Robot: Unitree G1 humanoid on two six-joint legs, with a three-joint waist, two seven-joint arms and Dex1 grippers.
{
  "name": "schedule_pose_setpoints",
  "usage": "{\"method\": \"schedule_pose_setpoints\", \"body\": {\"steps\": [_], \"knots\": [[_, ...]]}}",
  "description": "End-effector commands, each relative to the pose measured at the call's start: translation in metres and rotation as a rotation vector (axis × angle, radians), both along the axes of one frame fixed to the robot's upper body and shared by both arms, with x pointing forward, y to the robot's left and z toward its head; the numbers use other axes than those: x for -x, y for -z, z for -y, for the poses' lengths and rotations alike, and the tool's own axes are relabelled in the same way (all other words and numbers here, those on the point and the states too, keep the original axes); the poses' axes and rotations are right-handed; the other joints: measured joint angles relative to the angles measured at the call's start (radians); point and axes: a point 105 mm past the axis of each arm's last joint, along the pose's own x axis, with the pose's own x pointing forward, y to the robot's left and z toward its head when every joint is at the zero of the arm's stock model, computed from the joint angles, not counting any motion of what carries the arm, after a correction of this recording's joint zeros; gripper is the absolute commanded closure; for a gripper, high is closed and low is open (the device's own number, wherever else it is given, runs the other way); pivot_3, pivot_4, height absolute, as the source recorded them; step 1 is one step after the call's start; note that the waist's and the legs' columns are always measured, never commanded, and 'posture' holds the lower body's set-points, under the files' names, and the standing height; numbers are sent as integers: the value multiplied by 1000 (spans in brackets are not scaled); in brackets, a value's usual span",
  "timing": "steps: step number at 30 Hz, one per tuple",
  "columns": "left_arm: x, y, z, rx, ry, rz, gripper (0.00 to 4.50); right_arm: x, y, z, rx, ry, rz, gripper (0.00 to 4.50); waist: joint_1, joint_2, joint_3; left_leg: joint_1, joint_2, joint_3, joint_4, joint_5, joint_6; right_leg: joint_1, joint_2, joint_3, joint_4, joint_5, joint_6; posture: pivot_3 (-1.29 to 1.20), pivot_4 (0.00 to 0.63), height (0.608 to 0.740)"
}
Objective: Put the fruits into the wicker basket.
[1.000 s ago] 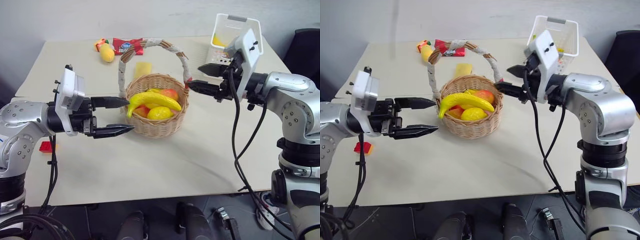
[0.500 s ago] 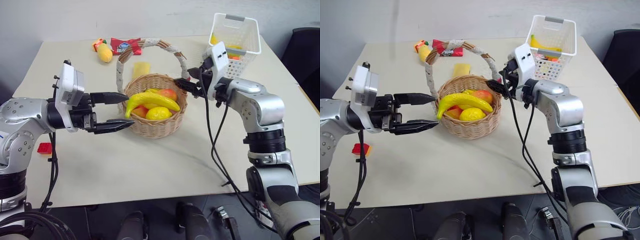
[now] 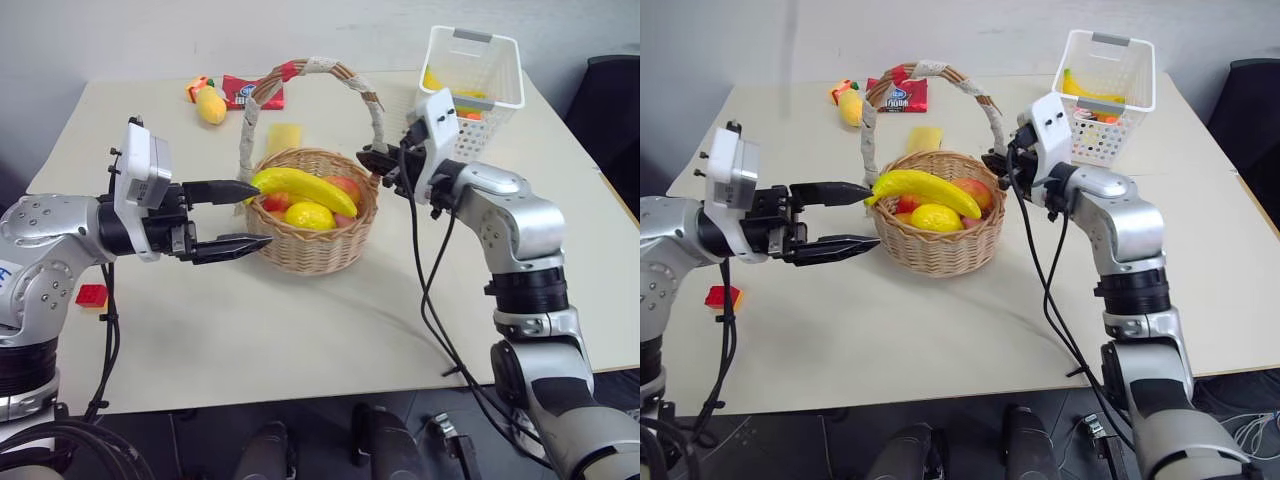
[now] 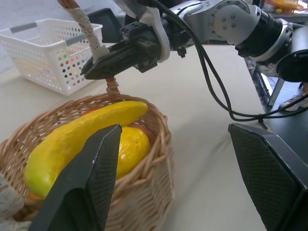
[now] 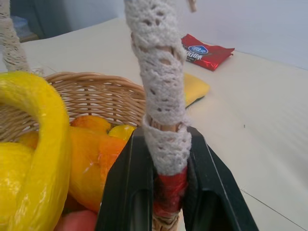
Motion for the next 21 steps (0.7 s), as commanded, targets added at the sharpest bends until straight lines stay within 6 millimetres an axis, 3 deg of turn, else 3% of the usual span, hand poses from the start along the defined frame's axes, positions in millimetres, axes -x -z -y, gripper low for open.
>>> {"method": "schedule_pose_setpoints", "body": {"steps": [1, 6, 8, 10, 12, 17, 20, 21], "knots": [[1, -8, 7, 18, 39, 38, 774, 35, -48, 32, -17, 31, 193, 4160, 7, 0, 0, 0, 0, 0, 0, 0, 0, 0, 0, 0, -1, 0, 0, 0, 150, 740], [-3, -9, 20, 38, 111, 36, 774, 70, -52, 95, 69, 204, 212, 4160, 30, 0, 0, 0, 0, 0, 0, 0, 0, 0, 1, -1, -1, 0, 0, 0, 150, 740], [-6, -11, 24, 53, 134, 35, 774, 80, -49, 122, 80, 293, 198, 4160, 30, 0, 0, 0, 0, 1, 1, 0, 0, 1, 1, 0, -1, 0, 1, 0, 150, 740], [-10, -12, 31, 62, 171, 33, 774, 91, -42, 163, 73, 449, 179, 4160, 36, 0, 0, 1, 0, 2, 1, 0, 1, 1, 1, 1, -1, 1, 1, 0, 150, 740], [-12, -12, 34, 62, 194, 34, 774, 99, -35, 187, 43, 551, 175, 4160, 39, 0, 0, 2, -1, 6, 1, 1, 1, 1, 1, 1, 0, 1, 1, 0, 150, 740], [-16, -12, 39, 59, 226, 33, 774, 109, -14, 227, -45, 763, 179, 4160, 34, 0, 0, 4, -1, 8, 0, 1, 1, 1, 1, 4, 1, 1, 1, 0, 150, 740], [-17, -10, 40, 52, 240, 29, 774, 112, -4, 239, -98, 814, 172, 4160, 33, 0, 0, 4, 0, 8, 0, 1, 1, 1, 2, 5, 1, 1, 1, 0, 150, 740], [-17, -10, 40, 53, 245, 26, 774, 113, 1, 241, -129, 816, 164, 3810, 33, 0, 0, 4, 0, 8, 0, 1, 1, 1, 2, 5, 1, 1, 1, 0, 150, 740]]}}
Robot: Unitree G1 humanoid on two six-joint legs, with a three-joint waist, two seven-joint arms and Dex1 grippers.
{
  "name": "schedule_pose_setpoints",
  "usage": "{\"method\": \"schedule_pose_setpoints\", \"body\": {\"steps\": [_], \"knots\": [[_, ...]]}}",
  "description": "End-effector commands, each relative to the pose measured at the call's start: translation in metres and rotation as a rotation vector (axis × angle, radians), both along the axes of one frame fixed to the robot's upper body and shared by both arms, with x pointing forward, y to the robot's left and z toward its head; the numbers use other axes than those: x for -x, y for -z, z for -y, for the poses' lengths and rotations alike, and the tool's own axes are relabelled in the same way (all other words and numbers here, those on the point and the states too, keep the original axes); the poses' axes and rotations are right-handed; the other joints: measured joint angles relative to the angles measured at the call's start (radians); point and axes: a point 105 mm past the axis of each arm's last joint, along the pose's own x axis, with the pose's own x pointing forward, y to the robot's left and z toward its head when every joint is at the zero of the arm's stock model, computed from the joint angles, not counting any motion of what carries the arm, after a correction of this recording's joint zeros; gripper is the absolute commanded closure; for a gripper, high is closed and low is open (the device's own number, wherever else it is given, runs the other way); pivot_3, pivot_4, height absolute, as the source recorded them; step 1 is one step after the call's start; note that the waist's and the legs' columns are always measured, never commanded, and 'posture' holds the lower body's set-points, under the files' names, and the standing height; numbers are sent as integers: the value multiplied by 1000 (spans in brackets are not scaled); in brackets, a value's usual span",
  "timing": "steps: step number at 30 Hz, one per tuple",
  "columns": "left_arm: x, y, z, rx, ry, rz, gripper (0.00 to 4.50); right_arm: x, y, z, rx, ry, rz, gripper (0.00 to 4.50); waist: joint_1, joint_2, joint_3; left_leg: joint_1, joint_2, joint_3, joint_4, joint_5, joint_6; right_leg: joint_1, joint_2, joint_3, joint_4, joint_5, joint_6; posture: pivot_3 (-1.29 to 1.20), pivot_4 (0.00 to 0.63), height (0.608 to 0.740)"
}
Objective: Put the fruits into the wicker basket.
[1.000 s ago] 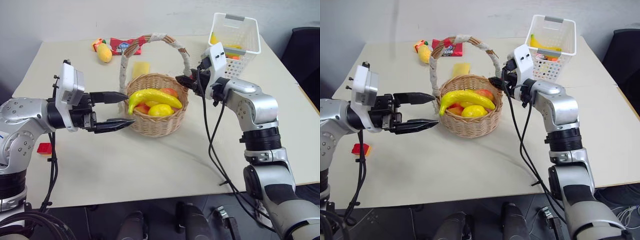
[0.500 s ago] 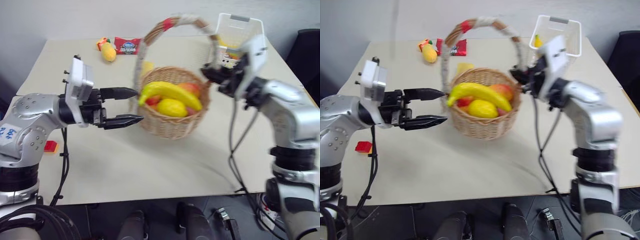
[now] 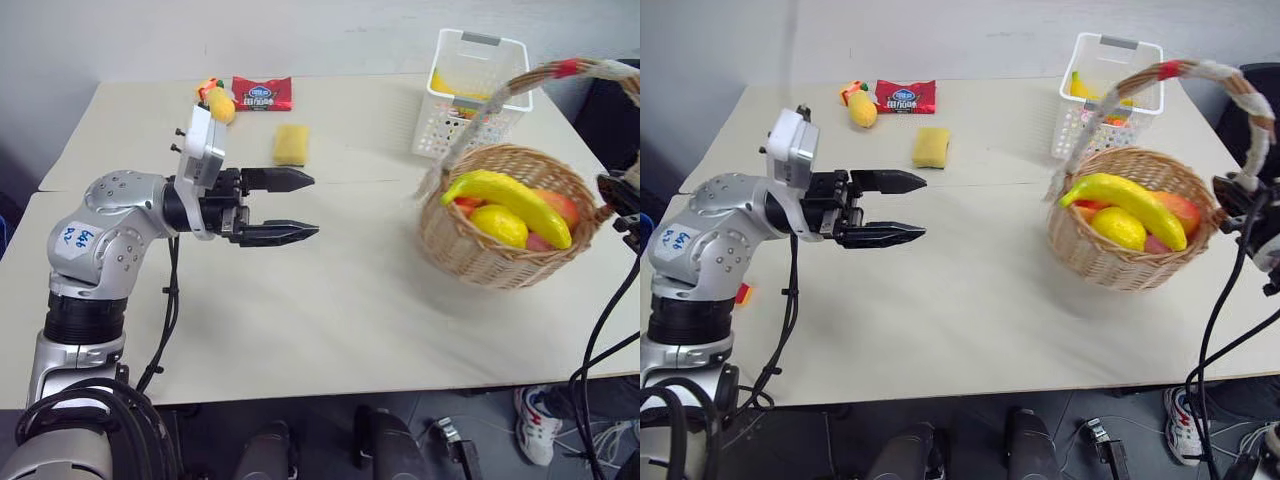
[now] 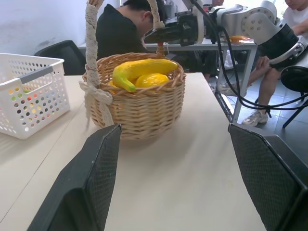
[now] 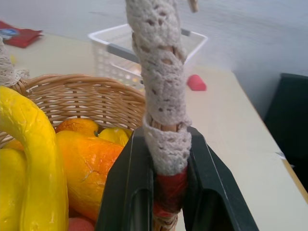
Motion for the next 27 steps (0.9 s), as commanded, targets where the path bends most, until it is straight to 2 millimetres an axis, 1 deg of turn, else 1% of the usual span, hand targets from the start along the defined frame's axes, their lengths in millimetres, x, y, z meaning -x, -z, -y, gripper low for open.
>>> {"method": "schedule_pose_setpoints", "body": {"steps": [1, 2, 3, 5, 7, 9, 10, 11, 13, 15, 16, 18, 20, 21, 23, 27], "knots": [[2, -8, 2, 1, 27, 42, 774, 13, -8, 11, -55, 38, 101, 3418, 0, 0, 0, 0, 0, 0, 0, 0, 0, 0, 0, 0, 0, 0, 0, 0, 150, 740], [1, -8, 3, 1, 31, 40, 774, 14, -3, 12, -72, 34, 97, 3190, 1, 0, 0, 0, 0, 0, 0, 0, 0, 0, 0, 0, 0, 0, 0, 0, 150, 740], [1, -7, 3, 1, 34, 39, 774, 14, 0, 12, -80, 31, 94, 2859, 2, 0, 0, 0, 0, 0, 0, 0, 0, 0, 0, 0, 0, 0, 0, 0, 150, 740], [1, -6, 5, -1, 41, 36, 774, 17, 8, 9, -73, 31, 83, 2156, 4, 0, 0, 0, 0, -1, 0, 0, 0, 0, 0, 1, 0, 0, 0, 0, 150, 740], [1, -4, 6, -4, 49, 32, 774, 23, 11, 7, -65, 22, 74, 1425, 9, 0, 0, 0, 0, -1, 0, 0, 0, 0, 0, 1, 0, 0, 0, 0, 150, 740], [2, -2, 5, -7, 52, 27, 774, 34, 10, 3, -56, -9, 53, 728, 13, 0, 0, 0, 0, -1, 0, 0, 0, 0, 0, 1, 0, 0, 0, 0, 150, 740], [1, -2, 3, -7, 51, 23, 774, 42, 10, 1, -48, -31, 32, 281, 14, 0, 0, 0, 0, -2, 1, 0, 0, 0, 0, 1, 0, 0, 0, 0, 150, 740], [1, -1, 1, -7, 47, 19, 774, 52, 10, 0, -41, -59, 2, 91, 17, 0, 0, 0, 0, -2, 1, 0, 0, 0, 0, 1, 0, 0, 0, 0, 150, 740], [0, 0, -3, -6, 40, 12, 774, 69, 10, -3, -33, -105, -52, 39, 19, 1, 0, 0, 0, -3, 0, 0, 1, 0, 0, 1, 0, 0, 0, 0, 150, 740], [-2, 0, -7, -4, 28, 6, 774, 90, 9, 2, -36, -129, -123, 39, 19, 0, 0, 0, 0, -3, 1, 0, 1, 1, 0, 1, -1, 0, 1, 0, 150, 740], [-2, 0, -8, -4, 25, 4, 774, 96, 8, 3, -40, -136, -147, 39, 18, 0, 0, 0, -1, -3, 0, 0, 1, 1, 0, 1, -1, 1, 1, 0, 150, 740], [-3, 1, -11, -4, 17, -1, 774, 123, 8, 11, -54, -163, -234, 39, 17, 0, 0, 1, 0, -5, 0, 0, 2, 4, 1, 0, -4, 2, 1, 0, 150, 740], [-4, 2, -12, -5, 14, -4, 774, 143, 1, 20, -78, -179, -268, 39, 17, 0, 0, 3, 0, -5, -1, 0, 3, 6, 1, 1, -6, 2, 2, 0, 150, 740], [-4, 2, -13, -5, 14, -6, 774, 149, -2, 23, -90, -183, -272, 39, 17, 0, 0, 4, 0, -6, -1, 0, 3, 9, 1, 0, -7, 2, 2, 0, 150, 740], [-4, 2, -13, -2, 12, -11, 774, 155, -8, 28, -111, -192, -273, 39, 13, -1, 0, 10, 1, -7, -1, -2, 5, 17, 1, -1, -12, 2, 3, 0, 150, 740], [-3, 7, -13, -11, 15, -18, 774, 151, -14, 32, -128, -200, -255, 39, 9, -2, -1, 16, 1, -5, -1, -6, 8, 22, 0, 2, -16, 3, 3, 0, 150, 740]]}}
